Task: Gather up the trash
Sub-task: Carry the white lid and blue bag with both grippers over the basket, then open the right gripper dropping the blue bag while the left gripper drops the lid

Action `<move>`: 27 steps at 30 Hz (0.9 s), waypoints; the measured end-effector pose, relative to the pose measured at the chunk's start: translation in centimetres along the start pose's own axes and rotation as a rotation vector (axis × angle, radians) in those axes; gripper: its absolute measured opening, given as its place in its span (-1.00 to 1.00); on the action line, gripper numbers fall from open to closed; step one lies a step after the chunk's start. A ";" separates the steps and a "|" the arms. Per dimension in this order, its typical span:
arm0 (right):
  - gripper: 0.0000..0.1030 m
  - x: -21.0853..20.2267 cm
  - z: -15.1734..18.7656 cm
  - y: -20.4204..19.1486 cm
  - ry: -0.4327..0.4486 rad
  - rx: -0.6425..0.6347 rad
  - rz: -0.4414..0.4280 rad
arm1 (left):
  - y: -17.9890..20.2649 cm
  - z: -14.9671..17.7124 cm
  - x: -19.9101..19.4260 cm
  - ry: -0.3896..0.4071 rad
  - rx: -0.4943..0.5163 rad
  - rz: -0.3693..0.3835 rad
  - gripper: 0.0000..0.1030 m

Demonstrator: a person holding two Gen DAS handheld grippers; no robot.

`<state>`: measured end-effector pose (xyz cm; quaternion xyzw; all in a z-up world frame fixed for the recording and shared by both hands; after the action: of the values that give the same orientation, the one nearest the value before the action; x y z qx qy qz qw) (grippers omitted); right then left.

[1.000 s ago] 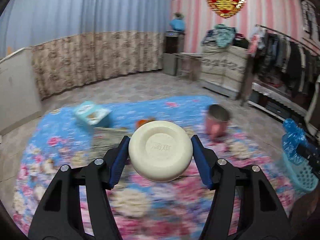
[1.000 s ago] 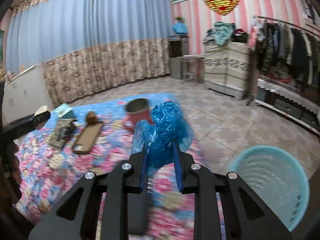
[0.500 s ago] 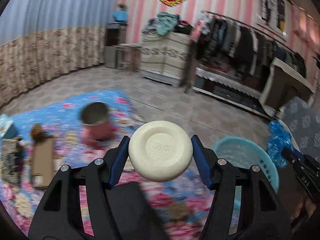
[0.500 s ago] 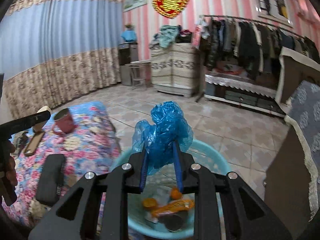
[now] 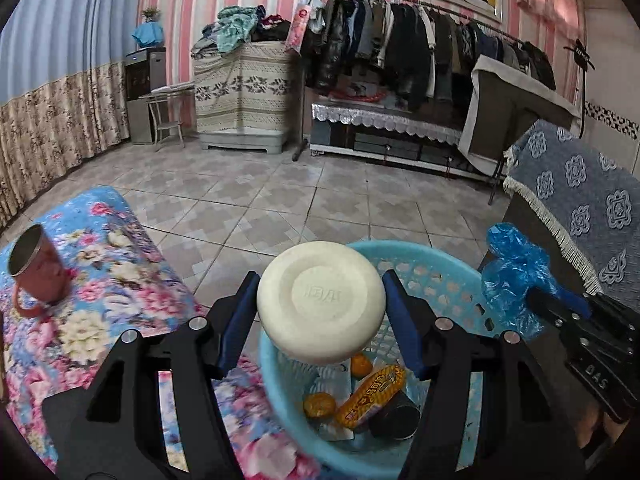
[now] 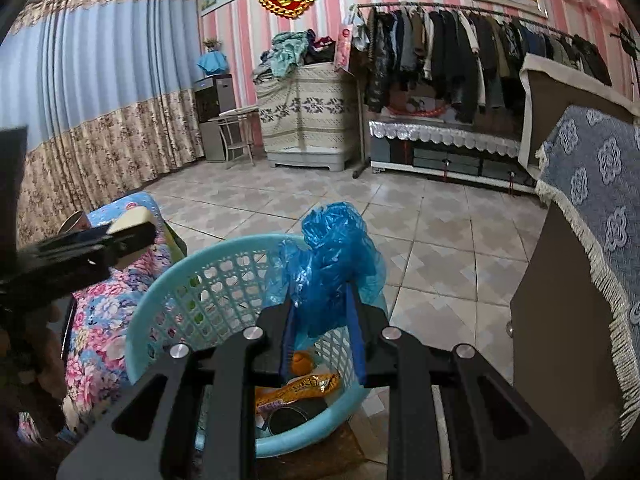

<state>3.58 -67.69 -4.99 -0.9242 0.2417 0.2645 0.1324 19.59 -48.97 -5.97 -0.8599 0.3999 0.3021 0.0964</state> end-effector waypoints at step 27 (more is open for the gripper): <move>-0.53 3.5 1.8 -4.6 -0.074 -0.026 -0.031 | -10.3 -1.6 -5.4 0.059 -0.181 -0.208 0.89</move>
<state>7.81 -64.40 -7.89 -0.9190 0.2189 0.2998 0.1332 25.33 -39.44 -2.22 -0.9105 0.2823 0.2998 0.0374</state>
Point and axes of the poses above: each gripper's, at about its wrist camera, not at the fingertips, and x roughly the way its jaws point, y to its right, z to its underside, the point moved 4 cm from there along x, roughly the way its jaws point, and after that the axes turned 2 degrees about -y, right-handed, at the moved point
